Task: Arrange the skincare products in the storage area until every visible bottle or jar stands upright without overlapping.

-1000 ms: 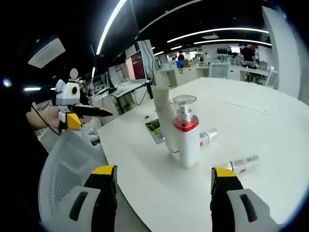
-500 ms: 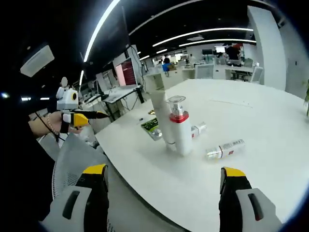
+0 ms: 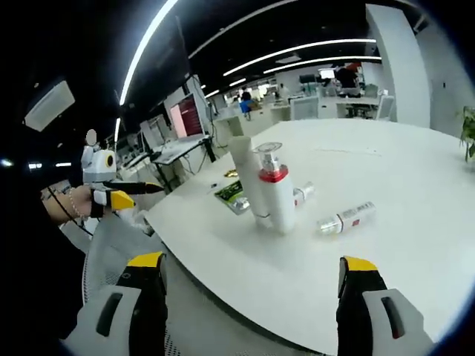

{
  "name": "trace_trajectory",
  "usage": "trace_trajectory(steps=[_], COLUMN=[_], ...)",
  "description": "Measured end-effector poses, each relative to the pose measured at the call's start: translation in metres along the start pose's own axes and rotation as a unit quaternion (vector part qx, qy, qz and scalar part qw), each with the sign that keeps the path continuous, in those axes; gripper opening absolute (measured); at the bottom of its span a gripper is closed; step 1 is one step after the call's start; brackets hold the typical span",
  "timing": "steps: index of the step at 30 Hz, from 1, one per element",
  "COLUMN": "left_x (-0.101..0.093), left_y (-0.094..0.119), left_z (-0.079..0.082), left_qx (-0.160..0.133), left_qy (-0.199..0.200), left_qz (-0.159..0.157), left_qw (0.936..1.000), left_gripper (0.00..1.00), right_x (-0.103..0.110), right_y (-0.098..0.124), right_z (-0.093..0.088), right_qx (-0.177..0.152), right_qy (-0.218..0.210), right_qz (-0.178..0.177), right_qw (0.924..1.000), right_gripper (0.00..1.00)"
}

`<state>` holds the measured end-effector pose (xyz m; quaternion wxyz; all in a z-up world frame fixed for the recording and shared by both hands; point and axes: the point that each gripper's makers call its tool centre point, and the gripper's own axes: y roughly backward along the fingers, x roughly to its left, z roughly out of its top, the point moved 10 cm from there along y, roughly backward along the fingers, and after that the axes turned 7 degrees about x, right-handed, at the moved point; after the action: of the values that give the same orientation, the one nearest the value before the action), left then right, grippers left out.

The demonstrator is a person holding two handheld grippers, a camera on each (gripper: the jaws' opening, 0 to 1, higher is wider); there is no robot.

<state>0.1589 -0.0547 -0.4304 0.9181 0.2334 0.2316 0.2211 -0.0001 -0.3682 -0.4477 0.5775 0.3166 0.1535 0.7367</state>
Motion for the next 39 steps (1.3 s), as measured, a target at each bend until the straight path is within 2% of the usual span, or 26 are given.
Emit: trace_trajectory(steps=[6,11,15,23,26,29,35,39], left_x=[0.000,0.000,0.000,-0.003,-0.005,-0.008,-0.006,-0.001], left_y=[-0.001,0.000,-0.001,-0.005,-0.007,-0.010,-0.016,-0.018], left_z=[-0.001,-0.001,-0.001,0.002,0.004,0.006,0.008,0.014], left_qx=[0.007,0.005,0.010,0.022,0.035,0.041,0.047,0.043], left_qy=[-0.008,-0.003,-0.001,0.000,-0.028,-0.038,-0.026,-0.014], left_qz=[-0.002,0.000,-0.003,-0.007,-0.003,-0.005,-0.013,-0.017], left_qw=[0.9999,1.0000,0.9999,0.9997,0.9990,0.9984,0.9985,0.9988], left_gripper=[0.97,0.97,0.97,0.97,0.96,0.96,0.95,0.95], right_x=[-0.001,-0.010,-0.026,-0.051,-0.059,-0.081,-0.100,-0.109], right_y=[-0.001,-0.002,-0.002,-0.011,-0.018,-0.029,-0.051,-0.073], right_z=[0.000,0.001,0.005,0.033,0.041,0.053,0.077,0.088], right_qx=[0.005,0.014,0.042,0.049,0.064,0.086,0.087,0.114], right_qy=[-0.002,-0.013,-0.017,0.005,0.002,0.011,-0.019,0.008], right_qz=[-0.002,-0.011,-0.042,-0.069,-0.078,-0.099,-0.100,-0.106], right_qw=[1.0000,0.9998,0.9981,0.9964,0.9949,0.9913,0.9910,0.9877], right_gripper=[0.98,0.94,0.89,0.83,0.79,0.76,0.72,0.70])
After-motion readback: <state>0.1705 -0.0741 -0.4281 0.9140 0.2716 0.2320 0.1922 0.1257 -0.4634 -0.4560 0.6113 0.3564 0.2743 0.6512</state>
